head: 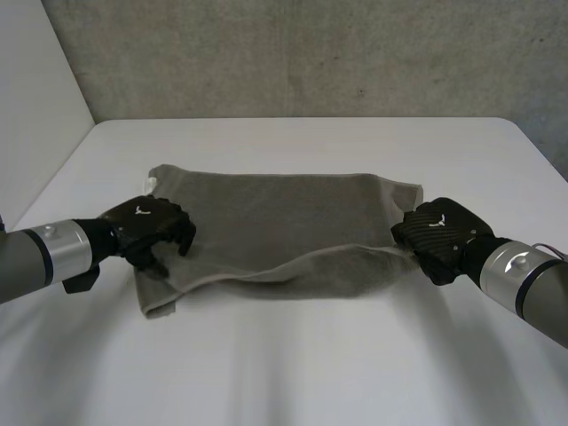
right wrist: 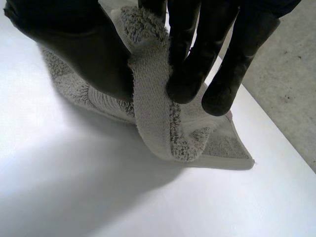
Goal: Fold the towel.
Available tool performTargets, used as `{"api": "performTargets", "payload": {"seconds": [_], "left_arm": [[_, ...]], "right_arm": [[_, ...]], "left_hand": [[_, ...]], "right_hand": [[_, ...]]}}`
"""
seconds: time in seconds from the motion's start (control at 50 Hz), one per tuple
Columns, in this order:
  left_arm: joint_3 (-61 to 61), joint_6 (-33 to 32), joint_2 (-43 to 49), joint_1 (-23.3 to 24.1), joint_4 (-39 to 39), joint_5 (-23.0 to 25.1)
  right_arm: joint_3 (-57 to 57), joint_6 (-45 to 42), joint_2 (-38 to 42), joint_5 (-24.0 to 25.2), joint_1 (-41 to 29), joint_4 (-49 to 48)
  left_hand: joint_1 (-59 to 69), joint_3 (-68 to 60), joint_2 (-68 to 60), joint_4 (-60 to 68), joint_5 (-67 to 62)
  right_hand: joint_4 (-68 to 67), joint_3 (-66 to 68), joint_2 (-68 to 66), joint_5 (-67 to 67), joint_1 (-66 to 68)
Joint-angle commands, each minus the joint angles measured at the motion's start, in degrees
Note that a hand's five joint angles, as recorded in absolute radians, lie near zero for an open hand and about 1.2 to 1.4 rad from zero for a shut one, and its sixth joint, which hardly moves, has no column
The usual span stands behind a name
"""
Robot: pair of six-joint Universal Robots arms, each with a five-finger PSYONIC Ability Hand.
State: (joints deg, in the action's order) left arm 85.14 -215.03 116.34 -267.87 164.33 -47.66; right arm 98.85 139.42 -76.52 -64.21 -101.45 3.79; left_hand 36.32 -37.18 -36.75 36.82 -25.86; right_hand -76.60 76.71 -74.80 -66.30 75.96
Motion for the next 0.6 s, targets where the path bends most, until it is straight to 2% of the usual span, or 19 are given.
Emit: {"api": "performTargets", "payload": {"seconds": [0.02, 0.14, 0.2, 0.24, 0.26, 0.3, 0.32, 0.36, 0.38, 0.4, 0.42, 0.46, 0.48, 0.52, 0.6], "left_arm": [[0.55, 0.57, 3.19, 2.0, 2.49, -3.75], [2.13, 2.33, 0.82, 3.23, 2.4, -6.75], [4.77, 5.5, -4.37, 3.76, 2.66, -7.72], [7.83, 11.0, -9.88, 4.11, 3.62, -8.68], [7.84, 11.03, -9.91, 4.11, 3.63, -8.68], [11.95, 17.6, -15.51, 4.11, 5.82, -11.48], [11.97, 17.63, -15.53, 4.11, 5.83, -11.5], [16.61, 21.48, -19.91, 4.11, 7.93, -16.04], [16.63, 21.49, -19.93, 4.11, 7.94, -16.07], [18.81, 22.28, -21.67, 4.11, 8.46, -18.59], [18.83, 22.28, -21.68, 4.11, 8.46, -18.61], [22.68, 22.28, -23.96, 4.11, 8.64, -22.55], [22.7, 22.28, -23.97, 4.11, 8.64, -22.57], [26.11, 22.46, -25.02, 4.11, 8.9, -25.54], [28.75, 22.81, -24.76, 4.2, 9.43, -28.01]], "right_arm": [[3.62, 1.82, 0.23, 0.23, 1.69, -5.97], [4.86, 2.26, 0.67, 0.32, 2.31, -7.82], [5.65, 2.78, 0.84, 0.23, 2.22, -9.23], [6.0, 2.87, 0.85, 0.14, 2.13, -9.67], [6.0, 2.87, 0.85, 0.14, 2.13, -9.67], [6.62, 2.87, 0.85, 0.32, 2.13, -10.03], [6.62, 2.87, 0.85, 0.32, 2.13, -10.03], [6.88, 2.87, 0.85, 0.32, 2.13, -10.11], [6.88, 2.87, 0.85, 0.32, 2.13, -10.11], [6.88, 2.87, 0.85, 0.32, 2.05, -10.2], [6.97, 2.87, 0.93, 0.32, 1.96, -10.2], [7.06, 2.87, 0.85, 0.32, 2.04, -10.2], [7.15, 2.79, 0.85, 0.32, 1.96, -10.2], [7.15, 2.79, 0.93, 0.32, 1.96, -10.2], [7.23, 2.79, 0.93, 0.41, 1.96, -10.29]], "left_hand": [[-19.88, 20.73, 20.31, -20.38, 19.41], [-20.22, 21.07, 20.65, -20.72, 19.75], [-20.22, 21.07, 20.65, -20.72, 19.75], [-19.22, 20.07, 19.65, -19.71, 18.75], [-19.21, 20.06, 19.64, -19.71, 18.74], [-17.38, 18.23, 17.8, -17.87, 16.91], [-17.36, 18.21, 17.79, -17.86, 16.89], [-12.51, 13.36, 12.93, -13.0, 12.04], [-12.49, 13.34, 12.91, -12.98, 12.02], [-11.32, 12.17, 11.74, -11.81, 10.85], [-11.31, 12.16, 11.73, -11.8, 10.84], [-10.63, 11.49, 11.06, -11.13, 10.17], [-10.63, 11.49, 11.06, -11.13, 10.17], [-10.63, 11.49, 11.06, -11.13, 10.17], [-10.8, 11.65, 11.23, -11.3, 10.33]], "right_hand": [[-3.4, 3.29, -5.2, -3.7, 4.04], [-3.4, 3.29, -5.2, -3.7, 4.04], [-3.4, 3.29, -5.2, -3.7, 4.04], [-3.4, 3.29, -5.2, -3.7, 4.04], [-3.4, 3.29, -5.2, -3.7, 4.04], [-3.4, 3.29, -5.2, -3.7, 4.04], [-3.4, 3.29, -5.2, -3.7, 4.04], [-3.4, 3.29, -5.2, -3.7, 4.04], [-3.4, 3.29, -5.2, -3.7, 4.04], [-3.4, 3.29, -5.2, -3.7, 4.04], [-3.4, 3.29, -5.2, -3.7, 4.04], [-3.4, 3.29, -5.2, -3.7, 4.04], [-3.4, 3.29, -5.2, -3.7, 4.04], [-3.4, 3.29, -5.2, -3.7, 4.04], [-3.4, 3.29, -5.2, -3.7, 4.04]]}}
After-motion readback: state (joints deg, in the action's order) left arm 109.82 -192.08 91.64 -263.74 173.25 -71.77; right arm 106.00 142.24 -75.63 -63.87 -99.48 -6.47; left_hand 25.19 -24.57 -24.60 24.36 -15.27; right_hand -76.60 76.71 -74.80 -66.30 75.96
